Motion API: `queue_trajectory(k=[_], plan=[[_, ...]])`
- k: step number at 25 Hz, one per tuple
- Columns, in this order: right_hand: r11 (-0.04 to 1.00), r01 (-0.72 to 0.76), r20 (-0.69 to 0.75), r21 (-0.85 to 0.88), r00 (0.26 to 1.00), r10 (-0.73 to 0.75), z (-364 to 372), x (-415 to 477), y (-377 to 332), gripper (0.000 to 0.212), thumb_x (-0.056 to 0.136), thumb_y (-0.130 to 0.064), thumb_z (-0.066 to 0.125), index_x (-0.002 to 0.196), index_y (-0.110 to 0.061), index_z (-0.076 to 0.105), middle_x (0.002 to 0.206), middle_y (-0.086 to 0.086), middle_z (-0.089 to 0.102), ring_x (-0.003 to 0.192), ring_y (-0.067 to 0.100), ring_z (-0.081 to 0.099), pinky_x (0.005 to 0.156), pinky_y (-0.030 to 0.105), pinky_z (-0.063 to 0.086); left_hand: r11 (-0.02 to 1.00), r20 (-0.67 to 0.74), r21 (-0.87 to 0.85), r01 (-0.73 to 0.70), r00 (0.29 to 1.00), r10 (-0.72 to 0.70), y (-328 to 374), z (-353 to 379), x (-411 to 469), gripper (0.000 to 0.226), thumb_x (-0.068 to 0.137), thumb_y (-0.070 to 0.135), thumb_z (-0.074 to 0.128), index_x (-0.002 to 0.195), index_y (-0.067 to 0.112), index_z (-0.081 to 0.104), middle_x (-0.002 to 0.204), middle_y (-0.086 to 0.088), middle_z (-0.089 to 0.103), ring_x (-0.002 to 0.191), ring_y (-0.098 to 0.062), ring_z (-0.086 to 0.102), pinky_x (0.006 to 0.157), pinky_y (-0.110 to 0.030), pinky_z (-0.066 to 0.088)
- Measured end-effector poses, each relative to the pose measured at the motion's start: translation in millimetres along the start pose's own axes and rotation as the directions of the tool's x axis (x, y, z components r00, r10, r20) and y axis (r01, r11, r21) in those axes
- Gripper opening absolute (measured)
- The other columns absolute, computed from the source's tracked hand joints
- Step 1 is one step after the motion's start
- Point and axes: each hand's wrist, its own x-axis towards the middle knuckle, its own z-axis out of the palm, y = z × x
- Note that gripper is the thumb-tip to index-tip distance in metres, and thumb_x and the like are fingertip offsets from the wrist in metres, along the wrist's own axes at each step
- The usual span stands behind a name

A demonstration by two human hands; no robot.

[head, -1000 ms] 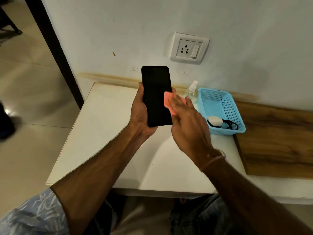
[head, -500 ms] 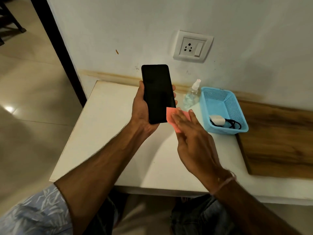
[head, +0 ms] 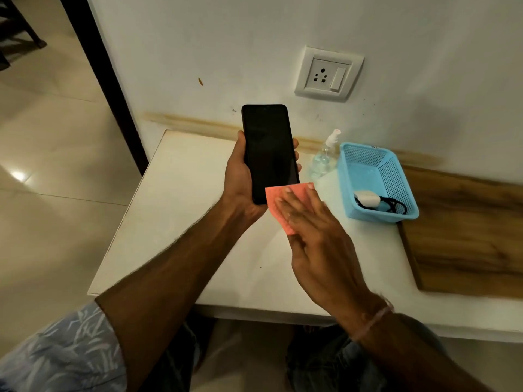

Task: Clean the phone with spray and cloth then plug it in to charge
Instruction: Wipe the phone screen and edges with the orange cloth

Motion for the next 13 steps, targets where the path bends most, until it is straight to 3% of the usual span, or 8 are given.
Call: queue_trajectory(k=[5, 9, 13], plan=[[0.999, 0.045, 0.024, -0.005, 0.999, -0.045, 5, 6, -9, 0.052, 0.095, -0.019, 0.043, 0.146, -0.013, 0.039, 0.154, 0.002, 0.034, 0.148, 0.023, 0.017, 0.118, 0.047, 0.024, 0.999, 0.021, 0.014, 0.044, 0.999, -0.045, -5, 0, -1, 0.079, 0.101, 0.065, 0.028, 0.139, -0.001, 0.052, 0.115, -0.017, 0.062, 0.094, -0.028, 0.061, 0.089, -0.04, 0.05], [0.992, 0.128, 0.009, -0.021, 0.992, -0.127, 9, 6, -9, 0.053, 0.092, -0.008, 0.053, 0.144, -0.009, 0.041, 0.152, 0.006, 0.037, 0.146, 0.021, 0.024, 0.119, 0.044, 0.026, 0.999, 0.056, 0.009, 0.052, 0.997, -0.053, -7, 1, -3, 0.076, 0.101, 0.064, 0.028, 0.137, 0.0, 0.049, 0.115, -0.016, 0.06, 0.096, -0.026, 0.06, 0.09, -0.039, 0.049], [0.998, 0.051, -0.046, -0.046, 0.998, -0.054, -4, 6, 9, 0.053, 0.09, 0.005, 0.052, 0.142, -0.005, 0.044, 0.149, 0.01, 0.041, 0.143, 0.023, 0.032, 0.118, 0.035, 0.025, 0.999, 0.029, 0.032, 0.027, 0.999, -0.027, -7, 2, -2, 0.079, 0.102, 0.064, 0.028, 0.143, -0.001, 0.049, 0.114, -0.018, 0.061, 0.095, -0.029, 0.061, 0.09, -0.042, 0.05]])
